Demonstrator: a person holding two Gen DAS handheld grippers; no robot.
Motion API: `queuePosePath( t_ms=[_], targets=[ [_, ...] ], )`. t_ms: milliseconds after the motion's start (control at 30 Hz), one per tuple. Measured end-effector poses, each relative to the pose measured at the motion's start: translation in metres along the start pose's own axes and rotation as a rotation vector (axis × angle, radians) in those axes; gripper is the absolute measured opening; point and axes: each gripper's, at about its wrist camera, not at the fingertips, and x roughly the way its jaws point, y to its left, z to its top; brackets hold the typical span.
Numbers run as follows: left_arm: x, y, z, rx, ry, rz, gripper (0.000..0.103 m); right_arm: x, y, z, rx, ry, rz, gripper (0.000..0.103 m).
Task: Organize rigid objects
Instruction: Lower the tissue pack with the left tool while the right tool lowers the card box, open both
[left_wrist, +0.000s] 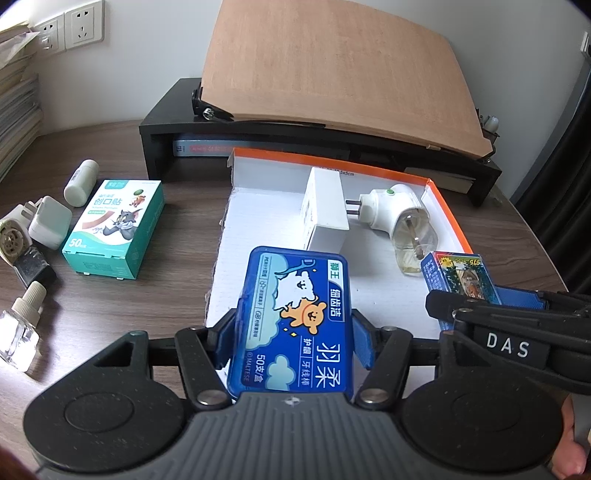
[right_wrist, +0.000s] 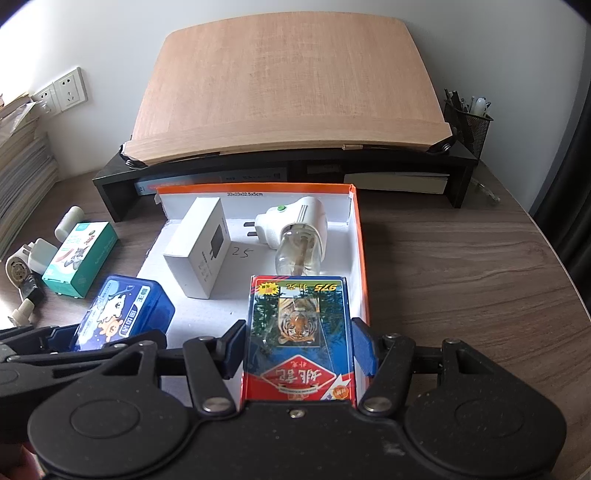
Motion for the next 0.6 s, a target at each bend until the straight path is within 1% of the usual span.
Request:
queuePosePath(
  t_ms=[100, 133, 167, 200, 267, 300, 367, 433, 500, 567, 600],
  targets=[
    [0.001, 0.0, 0.001, -0.002, 0.003, 0.001, 0.062, 0.001, 0.001, 0.001, -0.003, -0.003, 0.001, 0.072],
    [0.001, 0.0, 0.001, -0.002, 0.003, 0.002, 0.062, 0.001, 0.002, 0.001, -0.005, -0.006, 0.002, 0.066],
    [0.002, 0.001, 0.001, -0.001, 0.005, 0.001, 0.062, 0.001, 0.002, 0.002, -0.009, -0.007, 0.006, 0.05],
    [0.003, 0.001, 0.001, -0.001, 0.007, 0.0, 0.062, 0.001, 0.003, 0.003, -0.013, -0.007, 0.002, 0.048],
    [0.004, 0.001, 0.002, 0.0, 0.009, 0.001, 0.062, 0.002, 0.005, 0.005, -0.027, -0.005, -0.019, 0.05],
    [0.004, 0.0, 0.002, 0.0, 0.011, -0.001, 0.062, 0.002, 0.003, 0.005, -0.022, -0.011, -0.011, 0.05],
    [0.006, 0.0, 0.003, 0.002, 0.014, -0.006, 0.062, 0.0, -0.003, 0.004, 0.012, -0.024, -0.002, 0.05],
    [0.008, -0.002, 0.003, 0.004, 0.019, -0.016, 0.062, -0.005, -0.008, 0.005, 0.033, -0.047, -0.016, 0.051],
    [0.01, -0.006, 0.004, 0.011, 0.024, -0.034, 0.062, -0.009, -0.011, 0.006, 0.04, -0.062, -0.034, 0.054],
    [0.012, -0.011, 0.004, 0.021, 0.035, -0.057, 0.063, -0.014, -0.015, 0.005, 0.055, -0.076, -0.041, 0.06],
    [0.013, -0.013, 0.003, 0.026, 0.039, -0.06, 0.066, -0.016, -0.017, 0.004, 0.063, -0.08, -0.044, 0.062]
  ],
)
